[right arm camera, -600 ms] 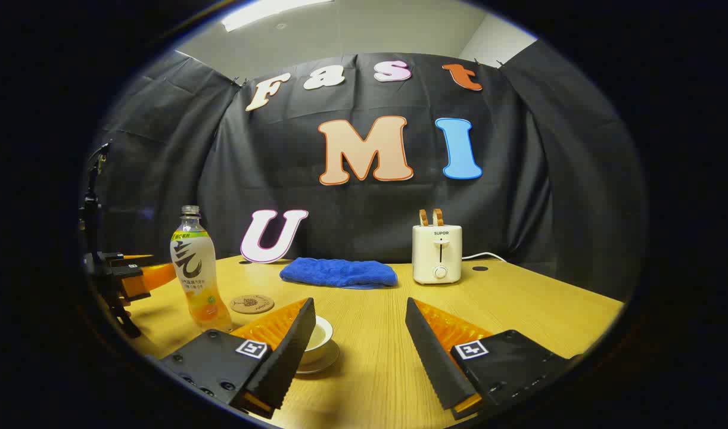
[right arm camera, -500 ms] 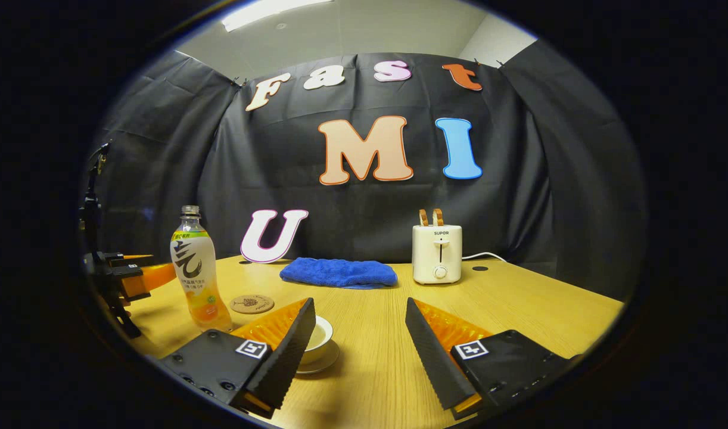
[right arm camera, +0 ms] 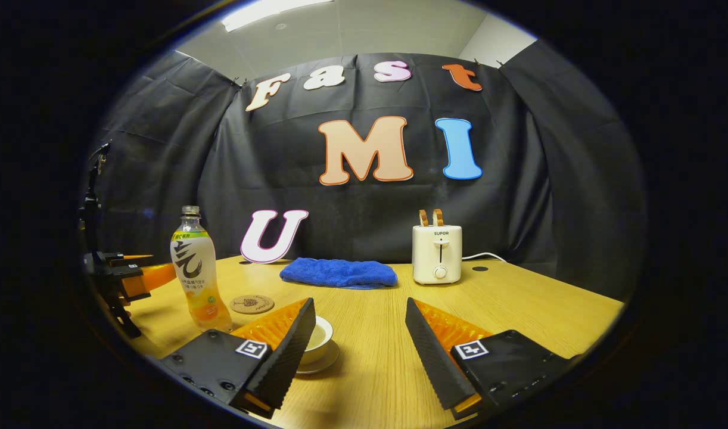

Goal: Open the teacup lid with one hand, grasp the water bottle and pour water into the teacup with the other hand; after pouring, place the water bottle on the coaster and then close the teacup lid.

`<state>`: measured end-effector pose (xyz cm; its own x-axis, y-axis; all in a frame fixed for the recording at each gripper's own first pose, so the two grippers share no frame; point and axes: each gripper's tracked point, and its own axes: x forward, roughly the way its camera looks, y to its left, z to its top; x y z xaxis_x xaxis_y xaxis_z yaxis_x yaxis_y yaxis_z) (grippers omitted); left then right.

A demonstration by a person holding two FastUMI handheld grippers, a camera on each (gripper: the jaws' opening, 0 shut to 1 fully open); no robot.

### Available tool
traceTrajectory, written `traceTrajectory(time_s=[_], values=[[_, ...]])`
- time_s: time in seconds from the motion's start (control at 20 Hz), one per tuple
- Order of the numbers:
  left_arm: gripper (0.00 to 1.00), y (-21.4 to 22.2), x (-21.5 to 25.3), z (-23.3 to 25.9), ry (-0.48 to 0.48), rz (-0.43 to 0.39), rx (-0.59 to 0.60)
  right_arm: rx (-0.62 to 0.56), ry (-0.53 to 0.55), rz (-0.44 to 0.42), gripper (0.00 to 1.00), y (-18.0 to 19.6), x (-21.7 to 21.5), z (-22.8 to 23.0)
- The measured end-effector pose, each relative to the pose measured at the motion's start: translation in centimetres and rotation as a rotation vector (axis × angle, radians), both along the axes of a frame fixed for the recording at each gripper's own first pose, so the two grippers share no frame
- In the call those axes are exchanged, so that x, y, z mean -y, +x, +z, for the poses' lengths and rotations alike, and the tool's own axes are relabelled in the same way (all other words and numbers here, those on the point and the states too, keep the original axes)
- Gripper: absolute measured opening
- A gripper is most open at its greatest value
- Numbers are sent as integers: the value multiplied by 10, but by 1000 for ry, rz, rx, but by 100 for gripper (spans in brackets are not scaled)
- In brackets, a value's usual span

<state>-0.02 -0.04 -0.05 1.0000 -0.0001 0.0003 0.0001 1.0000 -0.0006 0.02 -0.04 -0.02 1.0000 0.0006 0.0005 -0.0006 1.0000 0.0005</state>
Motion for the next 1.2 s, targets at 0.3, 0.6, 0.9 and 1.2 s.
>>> traceTrajectory(time_s=[0.3, 0.6, 0.9, 1.2], values=[[94, 1, 0, 0, 0, 0, 0, 0, 0, 0, 94, 0, 0, 0], [93, 1, 0, 0, -1, 0, 1, 0, 0, 0, 94, 0, -1, 0], [94, 1, 1, 0, -2, -1, 0, -9, 4, 23, 94, 2, -4, -2], [94, 1, 1, 0, -2, -6, 0, -31, 46, 60, 97, 5, -12, -2]])
